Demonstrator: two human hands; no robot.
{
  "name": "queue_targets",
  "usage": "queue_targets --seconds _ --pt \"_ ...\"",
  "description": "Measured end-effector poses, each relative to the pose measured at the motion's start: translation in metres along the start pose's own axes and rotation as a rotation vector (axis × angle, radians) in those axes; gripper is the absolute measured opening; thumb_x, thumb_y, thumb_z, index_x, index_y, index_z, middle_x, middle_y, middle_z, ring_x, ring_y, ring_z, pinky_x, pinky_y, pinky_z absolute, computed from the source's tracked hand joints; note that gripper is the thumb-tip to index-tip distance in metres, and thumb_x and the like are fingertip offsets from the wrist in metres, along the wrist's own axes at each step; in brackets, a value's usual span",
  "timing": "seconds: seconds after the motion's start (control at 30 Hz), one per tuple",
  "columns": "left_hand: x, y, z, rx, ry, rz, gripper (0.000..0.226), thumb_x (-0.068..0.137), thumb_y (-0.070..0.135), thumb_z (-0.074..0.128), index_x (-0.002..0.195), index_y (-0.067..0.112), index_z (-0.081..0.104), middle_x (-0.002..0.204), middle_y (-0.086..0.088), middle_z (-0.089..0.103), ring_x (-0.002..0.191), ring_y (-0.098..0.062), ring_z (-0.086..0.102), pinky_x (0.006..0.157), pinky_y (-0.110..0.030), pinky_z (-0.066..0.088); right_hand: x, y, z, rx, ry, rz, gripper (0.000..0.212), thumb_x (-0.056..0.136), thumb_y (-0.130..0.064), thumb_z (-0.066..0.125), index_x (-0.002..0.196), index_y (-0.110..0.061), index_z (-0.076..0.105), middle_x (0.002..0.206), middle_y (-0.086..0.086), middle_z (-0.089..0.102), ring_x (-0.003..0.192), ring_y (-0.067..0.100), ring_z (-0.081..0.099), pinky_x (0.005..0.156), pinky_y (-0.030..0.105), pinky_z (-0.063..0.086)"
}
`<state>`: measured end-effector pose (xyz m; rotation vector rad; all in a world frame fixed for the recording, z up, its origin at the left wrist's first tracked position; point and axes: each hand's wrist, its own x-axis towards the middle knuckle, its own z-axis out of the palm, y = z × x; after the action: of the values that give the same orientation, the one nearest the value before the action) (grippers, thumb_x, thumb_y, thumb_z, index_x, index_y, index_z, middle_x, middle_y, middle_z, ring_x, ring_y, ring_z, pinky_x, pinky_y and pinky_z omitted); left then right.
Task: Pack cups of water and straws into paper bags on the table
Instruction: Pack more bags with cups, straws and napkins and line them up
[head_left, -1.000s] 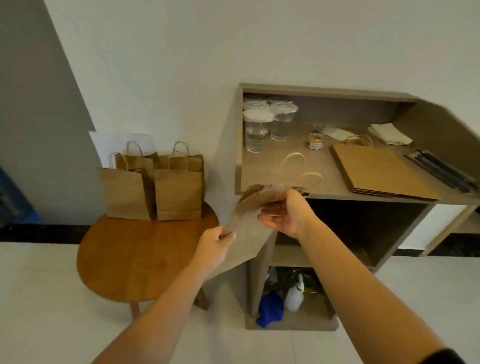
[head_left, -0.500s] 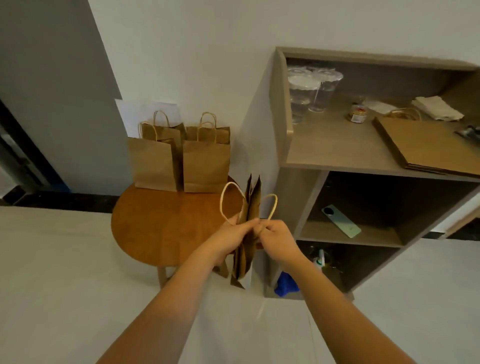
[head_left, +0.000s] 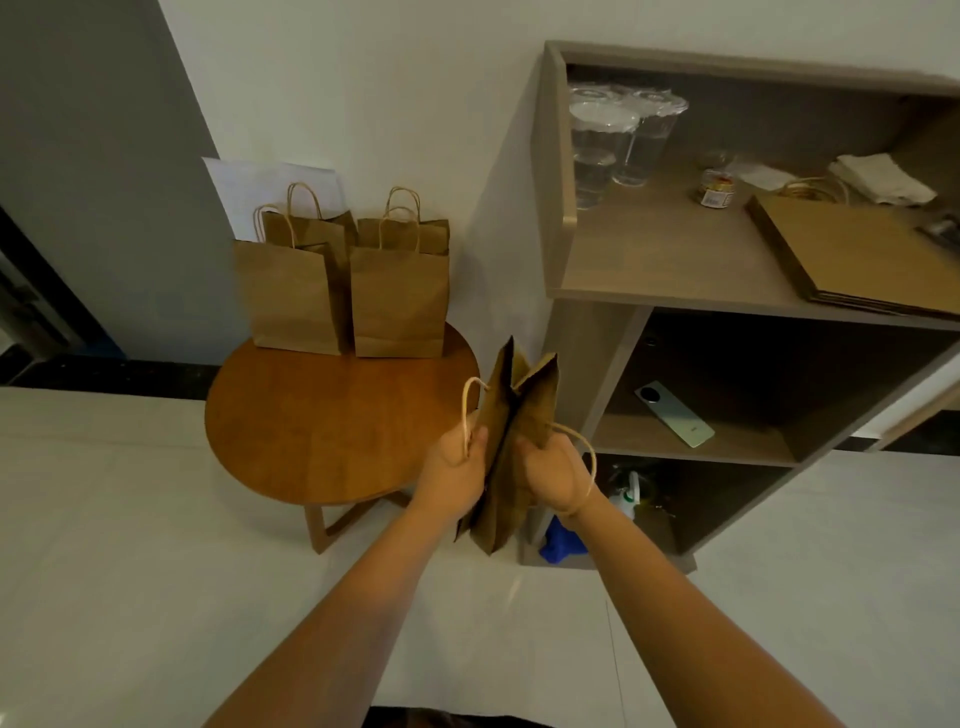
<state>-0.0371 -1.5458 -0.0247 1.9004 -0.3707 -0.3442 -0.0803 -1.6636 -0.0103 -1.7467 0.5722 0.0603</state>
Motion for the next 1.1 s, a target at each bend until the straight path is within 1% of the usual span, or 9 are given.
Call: queue_targets --seconds 0.17,0.3,0.37,0.43,0.57,0.67,0.87,1.0,1.1 --pt "0.004 -0.013 -0.01 0.354 0.089 0.008 0.028 0.097 0.022 0.048 0.07 0.018 0.051 0.062 0.003 0.049 0.062 -0.017 0.054 0.057 -0.023 0.042 0.009 0.012 -0.003 -0.415 0.068 -0.041 0.028 0.097 -0.012 0.04 0.112 0.005 0.055 0.091 0.008 0.05 0.085 0.021 0.046 0.08 0.034 0.043" --pt "0.01 -0.018 -0.019 0.568 0.042 -0.03 0.026 0.096 0.025 0.051 0.07 0.021 0.05 0.065 0.004 0.052 0.067 -0.016 0.058 0.062 -0.026 0.048 0.01 0.017 -0.005 -0.368 0.011 -0.063 0.021 0.099 -0.016 0.041 0.08 -0.015 0.051 0.073 -0.004 0.046 0.07 0.014 0.046 0.068 0.023 0.037" --pt "0.012 -0.023 -0.022 0.642 0.019 -0.02 0.018 0.095 0.021 0.052 0.078 0.02 0.053 0.071 0.003 0.055 0.07 -0.014 0.059 0.064 -0.024 0.048 0.012 0.019 -0.01 -0.39 -0.024 -0.114 0.017 0.099 -0.011 0.042 0.087 -0.015 0.054 0.079 -0.003 0.05 0.076 0.015 0.05 0.076 0.025 0.043" --pt "0.013 -0.029 -0.024 0.677 0.026 -0.024 0.015 0.095 0.02 0.052 0.081 0.02 0.053 0.071 0.005 0.054 0.067 -0.01 0.055 0.063 -0.021 0.044 0.014 0.017 -0.016 -0.643 -0.036 -0.091 0.015 0.099 -0.015 0.044 0.101 -0.009 0.058 0.085 -0.001 0.051 0.077 0.013 0.049 0.076 0.027 0.041" --pt "0.013 -0.047 -0.031 0.735 0.04 -0.077 0.011 0.095 0.021 0.052 0.086 0.018 0.058 0.074 0.004 0.056 0.067 -0.01 0.054 0.062 -0.02 0.04 0.021 0.014 -0.017 -0.893 0.003 -0.013 0.021 0.098 -0.013 0.041 0.082 -0.01 0.054 0.077 0.0 0.051 0.071 0.018 0.051 0.068 0.029 0.041" --pt "0.016 -0.053 -0.042 0.833 0.064 -0.096 0.008 0.093 0.018 0.053 0.09 0.017 0.06 0.076 0.002 0.058 0.067 -0.011 0.052 0.06 -0.022 0.04 0.025 0.016 -0.021 -0.991 0.033 0.01 0.014 0.096 -0.009 0.045 0.09 -0.008 0.058 0.082 0.005 0.058 0.076 0.022 0.058 0.071 0.031 0.047" --pt "0.029 -0.05 -0.065 0.823 0.256 -0.245 0.015 0.091 0.018 0.054 0.075 0.02 0.054 0.065 0.004 0.054 0.062 -0.013 0.055 0.052 -0.024 0.041 0.031 0.017 -0.037 -1.001 0.14 0.1 0.014 0.094 -0.007 0.049 0.102 -0.005 0.059 0.083 0.006 0.053 0.07 0.018 0.05 0.068 0.029 0.044" --pt "0.031 -0.047 -0.06 0.804 0.252 -0.227 0.014 0.093 0.023 0.052 0.079 0.02 0.053 0.065 0.004 0.053 0.059 -0.013 0.052 0.047 -0.022 0.033 0.034 0.02 -0.034 -0.889 0.119 0.08 0.017 0.097 -0.011 0.045 0.103 -0.004 0.06 0.084 0.007 0.057 0.064 0.013 0.049 0.065 0.025 0.042" --pt "0.03 -0.049 -0.057 0.747 0.193 -0.214 0.014 0.095 0.028 0.051 0.087 0.017 0.056 0.072 0.001 0.058 0.067 -0.016 0.059 0.053 -0.024 0.043 0.036 0.017 -0.033 -0.868 -0.001 0.033 0.016 0.096 -0.009 0.046 0.103 -0.004 0.06 0.08 0.004 0.052 0.063 0.009 0.046 0.061 0.02 0.038"
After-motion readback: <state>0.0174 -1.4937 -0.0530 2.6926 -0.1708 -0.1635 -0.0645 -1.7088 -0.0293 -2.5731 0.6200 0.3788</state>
